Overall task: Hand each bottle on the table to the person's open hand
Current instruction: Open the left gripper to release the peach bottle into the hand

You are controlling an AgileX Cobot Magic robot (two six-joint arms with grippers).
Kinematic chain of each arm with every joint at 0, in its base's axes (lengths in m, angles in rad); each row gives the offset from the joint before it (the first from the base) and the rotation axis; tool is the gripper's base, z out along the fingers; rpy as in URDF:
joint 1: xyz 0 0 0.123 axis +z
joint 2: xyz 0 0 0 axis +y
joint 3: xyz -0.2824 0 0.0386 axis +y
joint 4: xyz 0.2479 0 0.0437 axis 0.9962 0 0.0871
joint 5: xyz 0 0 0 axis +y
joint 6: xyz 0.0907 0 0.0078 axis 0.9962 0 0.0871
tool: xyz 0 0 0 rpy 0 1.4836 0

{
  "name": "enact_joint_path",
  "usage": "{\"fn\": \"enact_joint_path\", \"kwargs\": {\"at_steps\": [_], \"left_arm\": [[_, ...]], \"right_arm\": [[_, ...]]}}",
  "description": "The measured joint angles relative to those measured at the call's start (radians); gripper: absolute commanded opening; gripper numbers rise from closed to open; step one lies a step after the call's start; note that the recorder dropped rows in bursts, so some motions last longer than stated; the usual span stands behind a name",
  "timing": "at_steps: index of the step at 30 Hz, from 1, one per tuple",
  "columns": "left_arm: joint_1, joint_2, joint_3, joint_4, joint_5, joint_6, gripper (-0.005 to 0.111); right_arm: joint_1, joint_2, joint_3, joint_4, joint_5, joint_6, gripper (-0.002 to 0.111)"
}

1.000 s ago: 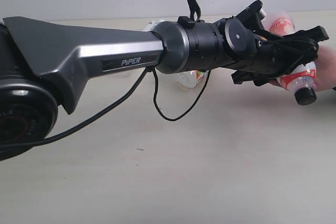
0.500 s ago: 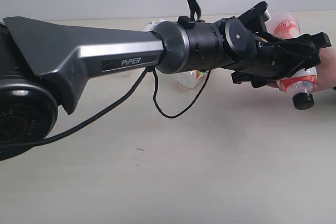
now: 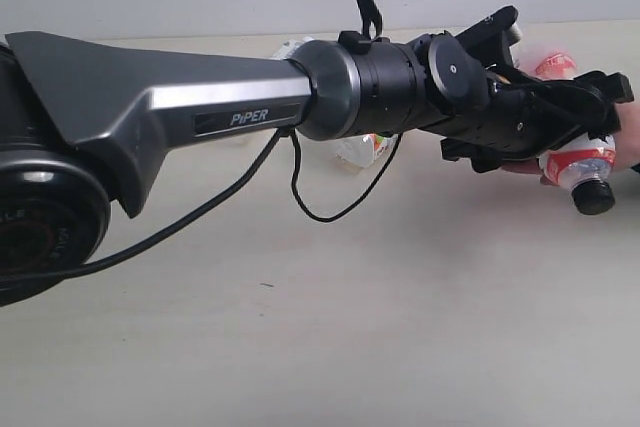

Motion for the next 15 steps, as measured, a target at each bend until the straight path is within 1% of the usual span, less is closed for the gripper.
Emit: {"fn": "enact_joint_path", "kwargs": {"at_steps": [1, 9, 15], "left_arm": [[0.000, 0.000, -0.002, 0.000, 0.012, 0.021, 0.096], [0.000, -0.026, -0.002, 0.000, 0.065, 0.073, 0.097], [0.020, -0.066, -0.004, 0.002, 0.135, 0.105, 0.097]], "right_arm": [[0.000, 0.000, 0.000, 0.000, 0.000, 0.000, 0.000], [0.000, 0.000, 0.000, 0.000, 0.000, 0.000, 0.000], [0.000, 0.000, 0.000, 0.000, 0.000, 0.000, 0.000]]}}
